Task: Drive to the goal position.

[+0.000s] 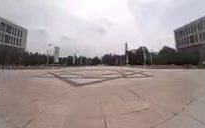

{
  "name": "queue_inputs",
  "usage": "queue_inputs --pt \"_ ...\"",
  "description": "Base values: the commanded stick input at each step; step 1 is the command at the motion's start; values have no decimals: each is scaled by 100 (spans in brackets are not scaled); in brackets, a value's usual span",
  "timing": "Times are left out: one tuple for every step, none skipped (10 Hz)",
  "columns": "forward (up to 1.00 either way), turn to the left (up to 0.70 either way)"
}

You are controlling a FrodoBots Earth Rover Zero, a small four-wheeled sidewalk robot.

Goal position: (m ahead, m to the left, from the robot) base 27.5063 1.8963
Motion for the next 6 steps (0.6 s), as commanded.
queue_inputs --pt "70 1" --pt "70 1" --pt "70 1" --pt "70 1" --pt "70 1" --pt "70 1"
